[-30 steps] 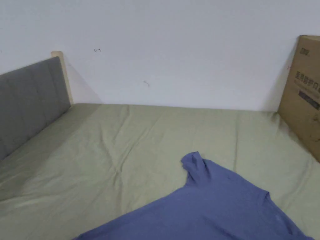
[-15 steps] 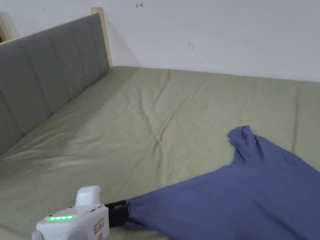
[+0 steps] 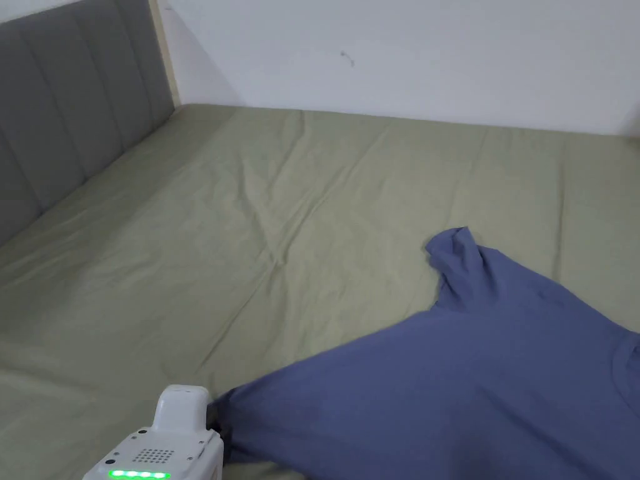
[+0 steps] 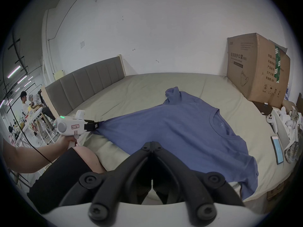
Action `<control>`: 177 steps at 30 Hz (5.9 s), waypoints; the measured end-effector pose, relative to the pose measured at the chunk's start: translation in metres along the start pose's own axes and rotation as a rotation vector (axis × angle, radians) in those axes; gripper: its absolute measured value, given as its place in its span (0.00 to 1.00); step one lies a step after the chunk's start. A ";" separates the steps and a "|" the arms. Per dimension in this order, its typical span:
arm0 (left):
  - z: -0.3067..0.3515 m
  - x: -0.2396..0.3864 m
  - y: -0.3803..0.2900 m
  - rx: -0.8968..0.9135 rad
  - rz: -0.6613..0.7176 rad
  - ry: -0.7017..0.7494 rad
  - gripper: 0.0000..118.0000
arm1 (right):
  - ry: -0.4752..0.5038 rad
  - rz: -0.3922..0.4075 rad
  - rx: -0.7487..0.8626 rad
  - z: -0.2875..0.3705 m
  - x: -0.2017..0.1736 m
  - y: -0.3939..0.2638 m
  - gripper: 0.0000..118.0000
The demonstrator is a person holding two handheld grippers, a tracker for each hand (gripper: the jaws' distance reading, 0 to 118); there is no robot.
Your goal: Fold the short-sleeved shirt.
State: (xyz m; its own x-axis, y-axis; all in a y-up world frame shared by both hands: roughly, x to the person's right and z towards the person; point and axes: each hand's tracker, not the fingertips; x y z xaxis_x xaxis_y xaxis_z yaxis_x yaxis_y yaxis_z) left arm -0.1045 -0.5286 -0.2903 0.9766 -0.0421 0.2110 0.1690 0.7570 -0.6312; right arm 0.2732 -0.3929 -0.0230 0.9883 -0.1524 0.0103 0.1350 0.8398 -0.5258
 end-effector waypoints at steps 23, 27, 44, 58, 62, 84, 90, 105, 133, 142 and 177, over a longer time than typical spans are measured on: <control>0.027 -0.017 0.030 0.065 0.079 -0.113 0.03 | -0.180 0.075 -0.360 -0.349 0.269 0.128 0.80; 0.024 -0.016 0.033 0.052 0.057 -0.117 0.03 | -0.133 0.162 -0.390 -0.368 0.258 0.113 0.75; 0.120 -0.044 0.127 0.249 0.113 -0.308 0.03 | -0.243 0.140 0.034 -0.077 0.181 0.200 0.00; 0.245 -0.038 0.332 0.550 0.059 -0.410 0.03 | -0.368 0.099 0.403 0.155 0.153 0.309 0.00; 0.245 -0.018 0.399 0.615 -0.017 -0.338 0.03 | -0.390 0.094 0.461 0.129 0.169 0.353 0.00; 0.097 0.050 0.585 0.749 -0.051 -0.073 0.03 | -0.408 0.064 0.657 -0.083 0.244 0.541 0.00; 0.013 0.049 0.540 0.652 -0.059 -0.087 0.03 | -0.388 0.090 0.596 -0.132 0.266 0.470 0.00; -0.010 0.007 0.271 0.329 0.016 -0.212 0.03 | -0.276 0.045 0.239 -0.084 0.236 0.207 0.00; 0.163 -0.044 0.011 0.197 0.050 -0.256 0.80 | -0.344 -0.023 0.067 0.076 0.147 -0.044 0.81; 0.274 -0.053 -0.034 0.416 0.122 -0.078 0.00 | -0.353 -0.071 0.292 0.158 0.039 -0.060 0.00; 0.089 -0.029 -0.008 0.017 -0.063 -0.314 0.02 | -0.381 0.063 -0.277 0.008 0.128 -0.055 0.61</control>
State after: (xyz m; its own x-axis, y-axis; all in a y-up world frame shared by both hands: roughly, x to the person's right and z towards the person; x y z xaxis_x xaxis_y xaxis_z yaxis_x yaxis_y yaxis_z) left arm -0.1458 -0.4752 -0.2252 0.8748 0.1123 0.4714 0.2232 0.7700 -0.5977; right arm 0.3927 -0.4549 0.0138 0.9566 0.1403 0.2552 0.1008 0.6627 -0.7421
